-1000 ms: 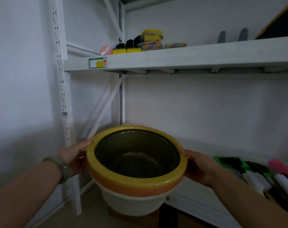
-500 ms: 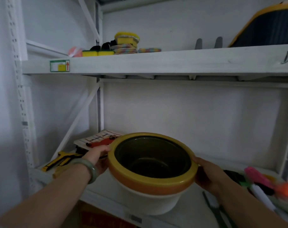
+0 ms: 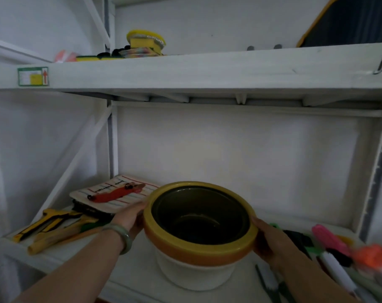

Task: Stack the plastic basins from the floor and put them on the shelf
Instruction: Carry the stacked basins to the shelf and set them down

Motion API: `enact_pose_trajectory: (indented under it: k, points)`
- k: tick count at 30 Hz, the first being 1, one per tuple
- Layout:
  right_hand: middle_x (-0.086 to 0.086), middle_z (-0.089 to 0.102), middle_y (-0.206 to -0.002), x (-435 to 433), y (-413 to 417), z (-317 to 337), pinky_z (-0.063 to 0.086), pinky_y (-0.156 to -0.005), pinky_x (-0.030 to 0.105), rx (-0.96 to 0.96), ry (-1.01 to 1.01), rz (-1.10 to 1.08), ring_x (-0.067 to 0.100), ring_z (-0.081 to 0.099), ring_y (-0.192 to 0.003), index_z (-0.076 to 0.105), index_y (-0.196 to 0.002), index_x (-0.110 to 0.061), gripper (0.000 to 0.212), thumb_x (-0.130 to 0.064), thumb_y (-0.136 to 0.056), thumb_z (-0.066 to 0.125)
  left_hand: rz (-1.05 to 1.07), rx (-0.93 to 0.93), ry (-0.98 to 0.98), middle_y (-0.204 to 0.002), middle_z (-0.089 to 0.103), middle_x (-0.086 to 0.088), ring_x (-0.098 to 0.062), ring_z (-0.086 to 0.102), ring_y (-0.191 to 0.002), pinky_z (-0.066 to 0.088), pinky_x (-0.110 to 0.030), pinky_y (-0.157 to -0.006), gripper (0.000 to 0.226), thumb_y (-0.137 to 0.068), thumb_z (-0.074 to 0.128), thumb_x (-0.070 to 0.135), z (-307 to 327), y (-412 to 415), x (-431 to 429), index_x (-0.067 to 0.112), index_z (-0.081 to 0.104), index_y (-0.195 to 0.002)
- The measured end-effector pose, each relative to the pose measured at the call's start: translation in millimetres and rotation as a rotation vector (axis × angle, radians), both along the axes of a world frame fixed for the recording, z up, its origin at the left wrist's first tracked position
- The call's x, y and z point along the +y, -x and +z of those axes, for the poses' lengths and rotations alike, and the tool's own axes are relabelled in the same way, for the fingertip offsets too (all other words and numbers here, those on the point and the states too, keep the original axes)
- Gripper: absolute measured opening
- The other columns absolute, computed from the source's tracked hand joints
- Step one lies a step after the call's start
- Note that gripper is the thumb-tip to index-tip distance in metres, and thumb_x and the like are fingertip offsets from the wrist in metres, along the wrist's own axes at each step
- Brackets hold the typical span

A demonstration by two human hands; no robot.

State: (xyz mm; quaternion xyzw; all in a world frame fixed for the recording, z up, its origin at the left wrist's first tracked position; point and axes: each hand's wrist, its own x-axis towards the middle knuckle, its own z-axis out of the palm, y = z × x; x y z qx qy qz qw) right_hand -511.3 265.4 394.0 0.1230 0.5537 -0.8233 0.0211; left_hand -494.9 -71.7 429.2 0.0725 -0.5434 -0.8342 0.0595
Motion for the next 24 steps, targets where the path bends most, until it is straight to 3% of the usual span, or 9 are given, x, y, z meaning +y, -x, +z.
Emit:
enact_pose_trajectory:
  k: [2, 4, 5, 10, 13, 15, 18, 21, 24]
  points:
    - [0.022, 0.070, -0.113, -3.5, -5.7, 9.1, 0.053, -0.091, 0.047, -0.005, 0.007, 0.001, 0.035, 0.065, -0.107, 0.067, -0.111, 0.002, 0.086, -0.036, -0.038, 0.093, -0.013, 0.002, 0.028, -0.107, 0.069, -0.016, -0.031, 0.064, -0.098, 0.052, -0.038, -0.075, 0.038, -0.081, 0.062, 0.019, -1.7, 8.7, 3.8, 0.005, 0.061, -0.117]
    - [0.023, 0.067, -0.115, -5.8, -5.6, 14.6, 0.054, -0.083, 0.043, -0.010, 0.012, 0.006, 0.035, 0.065, -0.102, 0.064, -0.113, 0.005, 0.045, -0.021, -0.079, 0.072, -0.019, 0.011, 0.048, -0.102, 0.070, -0.014, -0.030, 0.065, -0.094, 0.052, -0.038, -0.075, 0.039, -0.082, 0.062, 0.019, -2.6, 14.7, 8.0, 0.003, 0.061, -0.117]
    - [0.023, 0.068, -0.115, -4.5, -1.9, 14.1, 0.054, -0.082, 0.043, -0.016, 0.024, 0.011, 0.035, 0.065, -0.102, 0.064, -0.113, 0.005, 0.037, -0.019, -0.085, 0.065, -0.013, 0.012, 0.050, -0.100, 0.070, -0.013, -0.030, 0.065, -0.092, 0.052, -0.038, -0.075, 0.040, -0.082, 0.062, 0.019, -4.7, 18.3, 8.6, 0.003, 0.060, -0.118]
    - [0.018, 0.071, -0.110, -4.9, 10.3, 11.5, 0.056, -0.073, 0.037, -0.058, 0.027, -0.020, 0.030, 0.067, -0.100, 0.066, -0.112, 0.002, 0.034, -0.020, -0.086, 0.065, 0.008, 0.063, 0.000, -0.113, 0.066, -0.016, -0.030, 0.064, -0.093, 0.053, -0.038, -0.074, 0.043, -0.080, 0.064, 0.020, -13.8, 29.8, 7.7, 0.004, 0.058, -0.120]
    - [0.013, 0.069, -0.088, -7.2, 8.8, 14.7, 0.056, -0.053, 0.029, -0.079, 0.007, -0.020, 0.023, 0.064, -0.076, 0.066, -0.105, -0.001, 0.029, -0.022, -0.086, 0.065, -0.022, 0.078, 0.010, -0.079, 0.075, -0.007, -0.024, 0.062, -0.081, 0.050, -0.036, -0.074, 0.016, -0.087, 0.054, 0.016, -14.6, 35.1, 13.0, 0.006, 0.065, -0.094]
    - [0.011, 0.065, -0.084, -7.2, 11.5, 12.5, 0.056, -0.059, 0.031, -0.077, -0.011, -0.048, 0.023, 0.062, -0.074, 0.066, -0.106, -0.003, 0.034, -0.025, -0.081, 0.070, -0.005, 0.068, 0.002, -0.063, 0.073, -0.002, -0.024, 0.060, -0.080, 0.049, -0.037, -0.080, 0.014, -0.087, 0.053, 0.014, -13.8, 38.4, 15.8, 0.006, 0.064, -0.084]
    - [0.010, 0.061, -0.082, -9.1, 14.0, 9.3, 0.055, -0.061, 0.031, -0.074, -0.006, -0.061, 0.023, 0.059, -0.076, 0.066, -0.108, -0.005, 0.044, -0.029, -0.073, 0.076, 0.023, 0.075, -0.020, -0.063, 0.074, -0.002, -0.024, 0.061, -0.080, 0.049, -0.038, -0.081, 0.013, -0.086, 0.055, 0.015, -15.0, 39.1, 15.2, 0.007, 0.064, -0.084]
    - [0.004, 0.054, -0.068, -11.4, 12.6, 9.1, 0.048, -0.044, 0.025, -0.092, -0.015, -0.078, 0.017, 0.053, -0.062, 0.062, -0.093, -0.010, 0.027, -0.029, -0.077, 0.073, 0.038, 0.077, -0.009, -0.060, 0.073, 0.000, -0.022, 0.061, -0.077, 0.049, -0.037, -0.076, 0.012, -0.087, 0.055, 0.015, -15.7, 38.3, 16.6, 0.007, 0.064, -0.083]
    - [0.003, 0.056, -0.069, -13.6, 13.6, 9.5, 0.047, -0.043, 0.024, -0.096, -0.018, -0.102, 0.016, 0.052, -0.062, 0.062, -0.095, -0.011, 0.025, -0.028, -0.078, 0.072, 0.058, 0.078, 0.005, -0.060, 0.073, -0.002, -0.022, 0.062, -0.076, 0.050, -0.036, -0.071, 0.011, -0.085, 0.057, 0.014, -13.9, 38.0, 17.6, 0.007, 0.064, -0.081]
